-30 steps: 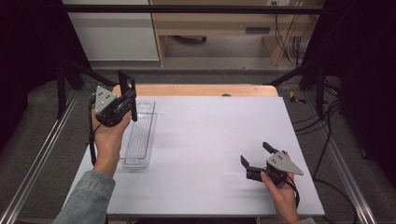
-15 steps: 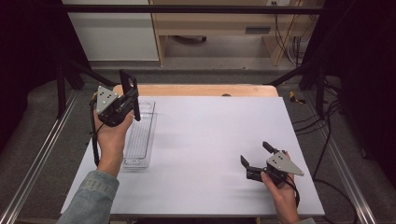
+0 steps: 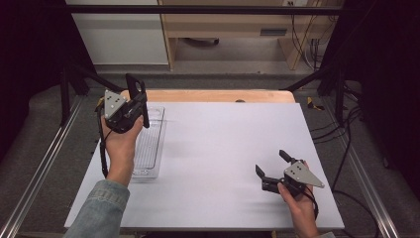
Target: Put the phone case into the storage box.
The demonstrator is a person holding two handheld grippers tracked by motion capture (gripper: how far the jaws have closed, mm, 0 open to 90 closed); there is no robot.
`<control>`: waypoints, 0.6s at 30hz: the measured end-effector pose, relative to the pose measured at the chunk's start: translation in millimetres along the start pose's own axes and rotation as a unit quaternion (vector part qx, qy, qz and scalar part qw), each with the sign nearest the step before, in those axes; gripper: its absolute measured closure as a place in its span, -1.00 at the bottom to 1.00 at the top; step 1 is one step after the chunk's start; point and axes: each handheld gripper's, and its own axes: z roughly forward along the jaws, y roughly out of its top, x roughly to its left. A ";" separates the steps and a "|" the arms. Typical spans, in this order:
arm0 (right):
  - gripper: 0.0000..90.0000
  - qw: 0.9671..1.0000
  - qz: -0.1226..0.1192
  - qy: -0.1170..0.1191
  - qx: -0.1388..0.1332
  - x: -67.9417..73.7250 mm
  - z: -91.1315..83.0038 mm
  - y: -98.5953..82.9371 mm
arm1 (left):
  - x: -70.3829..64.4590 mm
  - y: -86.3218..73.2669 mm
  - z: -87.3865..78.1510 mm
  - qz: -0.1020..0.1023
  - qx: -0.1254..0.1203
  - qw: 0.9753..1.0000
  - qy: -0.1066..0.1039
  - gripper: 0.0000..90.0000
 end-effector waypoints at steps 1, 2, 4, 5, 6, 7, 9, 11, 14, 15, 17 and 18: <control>-0.90 1.000 0.000 0.000 0.000 0.2 -0.2 0.0 | 0.0 0.0 0.0 0.000 0.000 1.000 0.000 0.92; -0.90 1.000 0.001 0.001 0.000 0.3 -0.5 0.1 | 0.3 -0.8 1.9 -0.009 0.000 1.000 0.003 0.92; -0.90 1.000 0.000 0.001 -0.001 0.2 -0.6 0.5 | 0.5 -1.3 3.3 -0.013 0.000 1.000 0.005 0.92; -0.90 1.000 -0.001 0.002 -0.001 0.3 -0.4 0.6 | 0.6 -1.5 4.1 -0.014 -0.001 1.000 0.006 0.92; -0.90 1.000 -0.001 0.002 -0.001 0.4 -0.2 0.6 | 0.8 -1.9 5.2 -0.014 0.000 1.000 0.006 0.92; -0.90 1.000 -0.001 0.003 0.000 0.5 -0.2 0.7 | 0.8 -2.5 6.4 -0.016 0.000 1.000 0.006 0.92; -0.90 1.000 -0.003 0.003 -0.001 1.1 0.1 0.7 | 1.0 -3.8 8.6 -0.021 0.002 1.000 0.006 0.92; -0.90 1.000 -0.003 0.004 -0.001 1.2 0.0 0.7 | 1.0 -4.3 9.7 -0.022 0.002 1.000 0.005 0.92; -0.90 1.000 -0.004 0.004 0.000 1.9 0.1 0.6 | 0.7 -6.0 13.4 -0.022 0.002 1.000 0.006 0.92; -0.90 1.000 -0.004 0.004 -0.001 2.1 0.3 0.6 | 0.9 -6.6 14.2 -0.021 0.003 1.000 0.007 0.92; -0.90 1.000 -0.005 0.005 0.000 2.5 0.8 0.4 | 1.3 -7.4 15.3 -0.022 0.004 1.000 0.007 0.92; -0.90 1.000 -0.006 0.006 0.001 2.7 1.1 0.4 | 1.6 -7.7 15.6 -0.023 0.004 1.000 0.006 0.92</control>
